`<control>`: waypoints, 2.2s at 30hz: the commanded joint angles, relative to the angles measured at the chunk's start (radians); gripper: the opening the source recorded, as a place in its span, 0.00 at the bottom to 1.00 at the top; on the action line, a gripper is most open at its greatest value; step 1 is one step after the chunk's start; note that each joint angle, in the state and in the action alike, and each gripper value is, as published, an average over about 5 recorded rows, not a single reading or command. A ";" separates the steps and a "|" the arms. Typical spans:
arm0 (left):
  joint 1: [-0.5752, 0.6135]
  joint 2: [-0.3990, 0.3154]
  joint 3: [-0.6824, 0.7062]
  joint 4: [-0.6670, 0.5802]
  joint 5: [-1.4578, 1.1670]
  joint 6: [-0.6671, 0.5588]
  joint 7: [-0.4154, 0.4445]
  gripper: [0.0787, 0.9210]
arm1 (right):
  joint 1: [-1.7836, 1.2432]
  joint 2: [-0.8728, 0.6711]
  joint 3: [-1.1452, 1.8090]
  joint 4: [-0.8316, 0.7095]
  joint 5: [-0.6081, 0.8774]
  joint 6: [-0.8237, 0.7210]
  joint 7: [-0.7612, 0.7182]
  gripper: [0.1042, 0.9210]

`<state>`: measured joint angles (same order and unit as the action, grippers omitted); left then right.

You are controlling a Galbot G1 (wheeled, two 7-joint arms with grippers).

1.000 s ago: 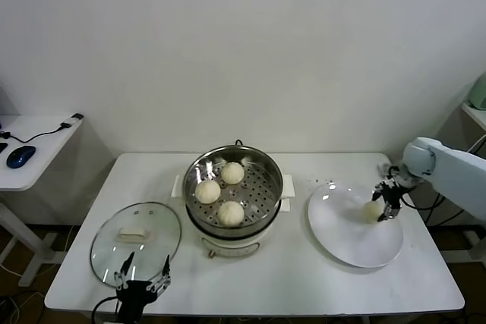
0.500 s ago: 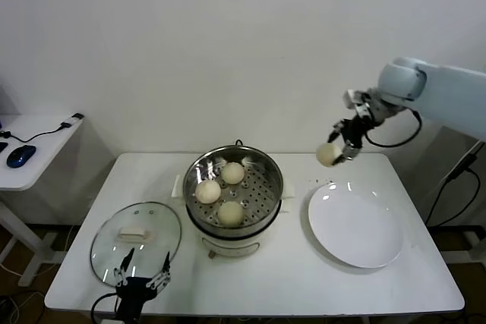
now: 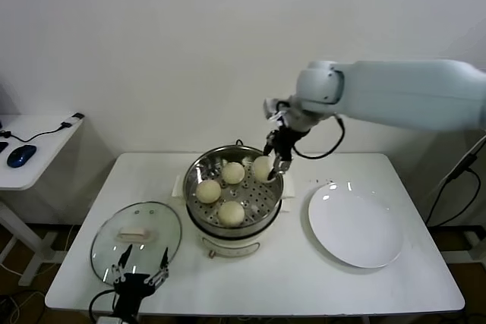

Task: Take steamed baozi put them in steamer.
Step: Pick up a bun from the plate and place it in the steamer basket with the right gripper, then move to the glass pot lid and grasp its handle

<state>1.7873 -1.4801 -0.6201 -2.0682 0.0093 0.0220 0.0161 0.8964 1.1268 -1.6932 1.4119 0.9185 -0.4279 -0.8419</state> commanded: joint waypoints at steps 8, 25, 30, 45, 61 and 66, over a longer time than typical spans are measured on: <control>-0.003 0.000 -0.002 0.009 -0.002 -0.001 0.000 0.88 | -0.241 0.103 0.035 -0.144 -0.097 -0.057 0.086 0.69; -0.012 0.000 0.000 0.018 -0.004 0.001 0.000 0.88 | -0.200 0.096 0.051 -0.168 -0.113 0.043 -0.011 0.82; -0.009 0.001 -0.001 0.013 -0.004 0.002 0.000 0.88 | -0.151 0.043 0.107 -0.189 -0.035 0.131 -0.081 0.88; 0.000 0.002 0.003 -0.010 -0.042 -0.015 -0.004 0.88 | -0.539 -0.185 0.921 -0.301 0.044 0.276 0.591 0.88; -0.048 0.018 -0.048 -0.007 -0.074 -0.013 -0.031 0.88 | -1.758 -0.375 1.993 0.222 -0.344 0.261 0.863 0.88; -0.049 0.030 -0.052 0.013 -0.094 -0.037 -0.038 0.88 | -2.053 -0.247 2.190 0.258 -0.450 0.375 0.814 0.88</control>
<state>1.7488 -1.4494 -0.6672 -2.0526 -0.0698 -0.0152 -0.0273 -0.3886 0.8237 -0.1482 1.4735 0.6897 -0.1713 -0.1136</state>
